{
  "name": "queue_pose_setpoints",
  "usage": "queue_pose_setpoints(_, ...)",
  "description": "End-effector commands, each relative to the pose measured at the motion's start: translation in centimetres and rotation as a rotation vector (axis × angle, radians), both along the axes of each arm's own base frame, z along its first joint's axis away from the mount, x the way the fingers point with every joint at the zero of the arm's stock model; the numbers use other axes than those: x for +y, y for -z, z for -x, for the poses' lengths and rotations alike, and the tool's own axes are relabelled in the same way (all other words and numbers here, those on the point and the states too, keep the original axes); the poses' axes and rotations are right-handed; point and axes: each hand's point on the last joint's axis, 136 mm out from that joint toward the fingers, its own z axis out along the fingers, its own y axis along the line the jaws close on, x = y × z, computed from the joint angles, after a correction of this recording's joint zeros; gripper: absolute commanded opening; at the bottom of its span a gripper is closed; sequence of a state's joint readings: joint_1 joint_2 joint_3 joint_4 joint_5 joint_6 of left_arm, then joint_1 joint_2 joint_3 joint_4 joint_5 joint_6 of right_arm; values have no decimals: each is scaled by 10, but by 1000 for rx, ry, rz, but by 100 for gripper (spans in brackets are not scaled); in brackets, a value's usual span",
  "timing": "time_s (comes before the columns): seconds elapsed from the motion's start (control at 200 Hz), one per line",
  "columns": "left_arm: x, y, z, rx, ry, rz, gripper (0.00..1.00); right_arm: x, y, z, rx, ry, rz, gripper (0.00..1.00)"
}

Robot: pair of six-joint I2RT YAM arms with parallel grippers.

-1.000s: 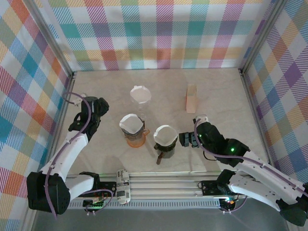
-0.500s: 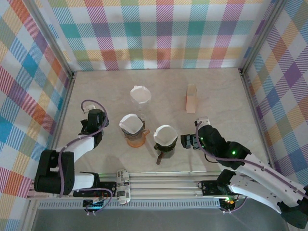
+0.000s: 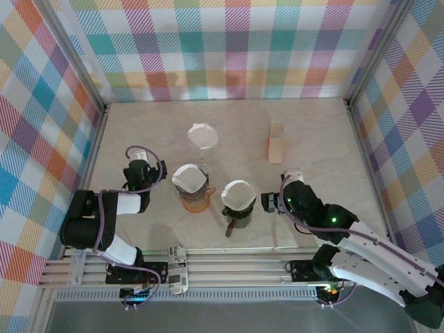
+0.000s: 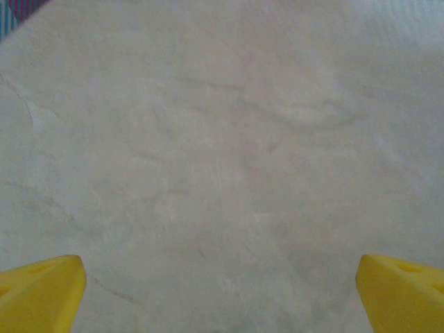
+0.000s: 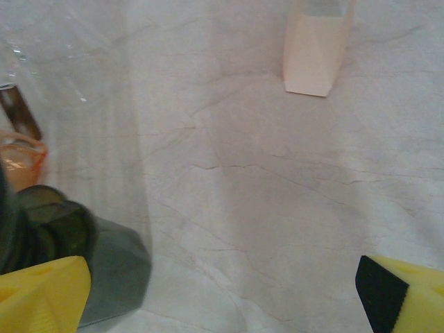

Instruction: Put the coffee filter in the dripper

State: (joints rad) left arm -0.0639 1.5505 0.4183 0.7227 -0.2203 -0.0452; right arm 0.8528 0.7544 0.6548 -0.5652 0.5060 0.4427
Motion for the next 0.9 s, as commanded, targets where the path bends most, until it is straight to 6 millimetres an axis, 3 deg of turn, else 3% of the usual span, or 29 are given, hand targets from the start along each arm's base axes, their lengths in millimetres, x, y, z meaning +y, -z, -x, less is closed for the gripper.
queue_pose_setpoints(0.0, -8, -13, -7, -68, 45, -7, 100, -9, -21, -18, -65, 91, -7, 99)
queue_pose_setpoints(0.105, -7, -14, -7, -79, 44, -13, 100, -15, -24, -40, -91, 131, -11, 99)
queue_pose_setpoints(0.28, -7, -14, -7, -77, 43, -15, 100, -41, -21, -87, -136, 225, 13, 99)
queue_pose_setpoints(0.465, -7, -15, -8, -78, 43, -14, 100, -74, 8, -126, -176, 251, 65, 99)
queue_pose_setpoints(0.64, -8, -14, -7, -76, 44, -14, 100, -108, 29, -144, -274, 286, 69, 99)
queue_pose_setpoints(0.81, -7, -14, -7, -75, 41, -15, 100, -116, 62, -164, -249, 265, 87, 99)
queue_pose_setpoints(0.895, -7, -14, -7, -74, 41, -17, 100, -115, 64, -177, -252, 253, 96, 99)
